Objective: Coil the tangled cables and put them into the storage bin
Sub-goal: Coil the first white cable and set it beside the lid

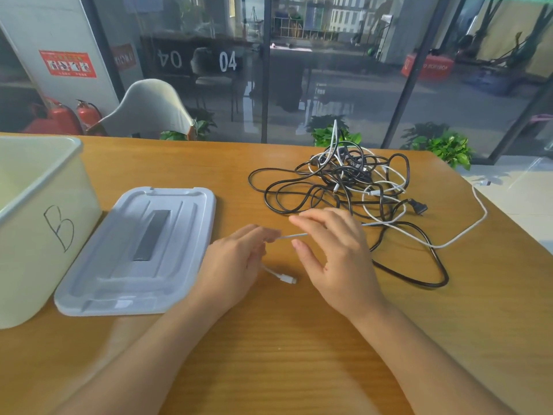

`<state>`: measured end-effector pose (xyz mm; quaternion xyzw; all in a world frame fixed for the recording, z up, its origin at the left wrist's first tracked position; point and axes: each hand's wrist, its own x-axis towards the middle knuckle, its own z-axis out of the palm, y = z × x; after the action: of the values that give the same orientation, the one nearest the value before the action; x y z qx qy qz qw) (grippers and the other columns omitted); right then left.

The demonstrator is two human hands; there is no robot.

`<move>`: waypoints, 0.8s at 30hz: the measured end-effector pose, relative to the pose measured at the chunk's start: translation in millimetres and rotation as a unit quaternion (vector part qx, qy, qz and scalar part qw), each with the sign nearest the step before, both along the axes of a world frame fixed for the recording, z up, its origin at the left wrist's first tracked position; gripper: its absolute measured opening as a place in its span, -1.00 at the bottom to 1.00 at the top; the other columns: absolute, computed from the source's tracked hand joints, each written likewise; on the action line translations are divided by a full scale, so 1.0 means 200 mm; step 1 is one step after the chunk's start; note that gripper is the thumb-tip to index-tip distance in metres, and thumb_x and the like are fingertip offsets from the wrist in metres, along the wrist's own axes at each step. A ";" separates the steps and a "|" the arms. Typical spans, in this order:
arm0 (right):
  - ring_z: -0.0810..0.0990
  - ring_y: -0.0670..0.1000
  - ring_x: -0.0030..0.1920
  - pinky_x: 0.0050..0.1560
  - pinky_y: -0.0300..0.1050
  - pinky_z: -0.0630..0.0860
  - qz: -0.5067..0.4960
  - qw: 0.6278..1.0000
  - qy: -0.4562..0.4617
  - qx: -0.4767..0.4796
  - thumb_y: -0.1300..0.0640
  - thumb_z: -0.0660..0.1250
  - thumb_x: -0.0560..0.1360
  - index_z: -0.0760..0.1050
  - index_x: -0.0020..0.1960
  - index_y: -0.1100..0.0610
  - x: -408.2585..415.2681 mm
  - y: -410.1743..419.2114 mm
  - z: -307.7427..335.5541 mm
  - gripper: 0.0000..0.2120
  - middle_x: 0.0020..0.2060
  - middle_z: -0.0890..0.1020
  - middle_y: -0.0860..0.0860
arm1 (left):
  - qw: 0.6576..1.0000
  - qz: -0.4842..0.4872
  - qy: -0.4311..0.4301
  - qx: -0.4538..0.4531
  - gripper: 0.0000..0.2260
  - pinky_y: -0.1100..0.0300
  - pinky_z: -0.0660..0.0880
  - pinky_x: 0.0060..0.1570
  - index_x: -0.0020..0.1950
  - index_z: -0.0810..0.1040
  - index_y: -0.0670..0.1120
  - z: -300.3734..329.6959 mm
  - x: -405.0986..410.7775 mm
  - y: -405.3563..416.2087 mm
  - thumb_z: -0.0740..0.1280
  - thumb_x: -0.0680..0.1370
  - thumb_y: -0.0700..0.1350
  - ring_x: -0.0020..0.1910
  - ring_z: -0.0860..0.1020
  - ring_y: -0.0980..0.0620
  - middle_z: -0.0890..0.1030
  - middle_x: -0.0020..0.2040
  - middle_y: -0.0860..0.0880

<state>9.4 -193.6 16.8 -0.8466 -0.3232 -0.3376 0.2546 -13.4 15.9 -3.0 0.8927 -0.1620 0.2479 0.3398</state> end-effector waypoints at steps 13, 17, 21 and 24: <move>0.49 -0.11 -0.19 -0.16 -0.27 0.37 0.088 0.939 0.330 0.042 0.08 0.29 0.69 0.61 -0.09 0.02 -0.08 0.13 -0.07 -0.79 -0.21 0.50 -0.17 | 0.996 0.081 0.042 -0.024 -0.87 0.05 0.54 -0.23 -0.08 0.61 0.03 0.05 -0.01 0.03 0.52 0.50 -0.15 -0.26 0.53 0.15 0.58 -0.23 0.13; 0.47 -0.14 -0.21 -0.18 -0.29 0.32 0.086 0.947 0.306 0.042 0.11 0.34 0.67 0.57 -0.11 0.02 -0.09 0.13 -0.08 -0.82 -0.25 0.45 -0.21 | 0.972 0.032 0.203 -0.117 -0.70 0.01 0.59 -0.19 -0.11 0.68 0.02 0.01 -0.01 0.02 0.25 0.65 0.12 -0.29 0.60 -0.01 0.67 -0.28 0.01; 0.54 -0.26 -0.02 -0.01 -0.29 0.42 0.108 0.952 0.287 0.023 0.13 0.35 0.66 0.66 0.05 0.09 -0.10 0.15 -0.10 -0.89 -0.05 0.59 -0.24 | 0.922 -0.052 0.245 -0.294 -0.71 0.37 0.51 -0.17 0.05 0.74 0.08 0.03 -0.01 -0.02 0.22 0.69 0.09 -0.16 0.64 0.22 0.75 -0.07 0.04; 0.58 -0.03 0.21 0.19 -0.05 0.52 0.117 0.955 0.271 -0.016 0.09 0.34 0.67 0.68 0.16 0.11 -0.10 0.16 -0.10 -0.83 0.13 0.68 -0.06 | 0.906 -0.077 0.262 -0.323 -0.85 0.38 0.52 -0.15 0.15 0.69 0.05 0.02 -0.01 -0.04 0.36 0.65 0.02 -0.16 0.65 0.20 0.76 -0.08 0.01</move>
<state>-10.4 -162.1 -3.6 -0.8665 -0.3443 -0.0581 0.3566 -16.4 8.5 0.0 0.7517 -0.0464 0.0169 0.6577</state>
